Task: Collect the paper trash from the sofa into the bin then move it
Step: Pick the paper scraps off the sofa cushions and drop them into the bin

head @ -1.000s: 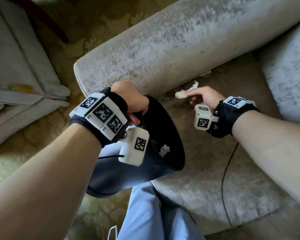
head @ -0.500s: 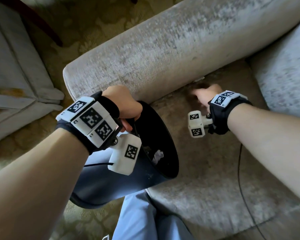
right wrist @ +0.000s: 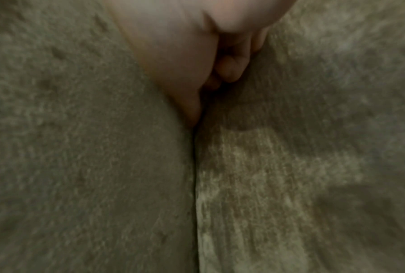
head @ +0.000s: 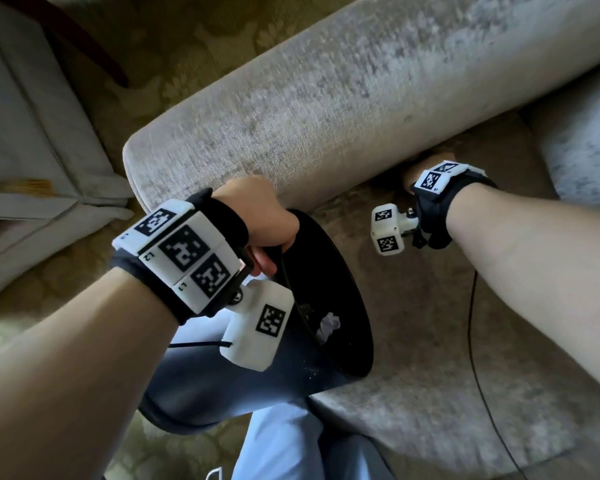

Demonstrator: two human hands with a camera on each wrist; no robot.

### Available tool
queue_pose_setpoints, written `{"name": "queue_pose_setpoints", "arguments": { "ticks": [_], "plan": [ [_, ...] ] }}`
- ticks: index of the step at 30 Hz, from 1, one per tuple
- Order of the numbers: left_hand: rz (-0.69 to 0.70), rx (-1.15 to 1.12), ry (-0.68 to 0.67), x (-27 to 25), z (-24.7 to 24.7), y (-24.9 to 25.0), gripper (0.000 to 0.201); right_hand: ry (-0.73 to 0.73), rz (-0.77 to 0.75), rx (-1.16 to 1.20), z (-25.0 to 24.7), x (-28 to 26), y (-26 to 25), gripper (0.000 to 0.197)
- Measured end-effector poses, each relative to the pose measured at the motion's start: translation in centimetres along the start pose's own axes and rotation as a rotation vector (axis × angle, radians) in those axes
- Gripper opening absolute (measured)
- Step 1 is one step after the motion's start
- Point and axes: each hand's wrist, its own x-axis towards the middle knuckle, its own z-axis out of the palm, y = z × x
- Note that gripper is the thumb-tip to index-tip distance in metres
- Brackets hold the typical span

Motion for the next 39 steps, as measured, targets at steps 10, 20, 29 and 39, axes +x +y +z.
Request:
{"name": "queue_pose_setpoints", "arguments": {
  "ticks": [10,20,29,39],
  "plan": [
    [0.005,-0.021,0.004,0.8,0.1,-0.1,0.014,-0.114,0.066,-0.408,-1.4,-1.9,-1.4,0.038],
    [0.005,-0.04,0.031,0.8,0.4,-0.2,0.02,-0.136,0.055,-0.525,-2.2,-3.5,-1.8,0.041],
    [0.031,-0.058,0.085,-0.5,0.9,-1.4,0.011,-0.008,0.181,0.691,1.1,-3.8,1.1,0.043],
    [0.074,-0.136,0.099,-4.2,3.4,-4.7,0.024,-0.392,-0.14,0.873,4.1,-15.2,-0.7,0.053]
  ]
}}
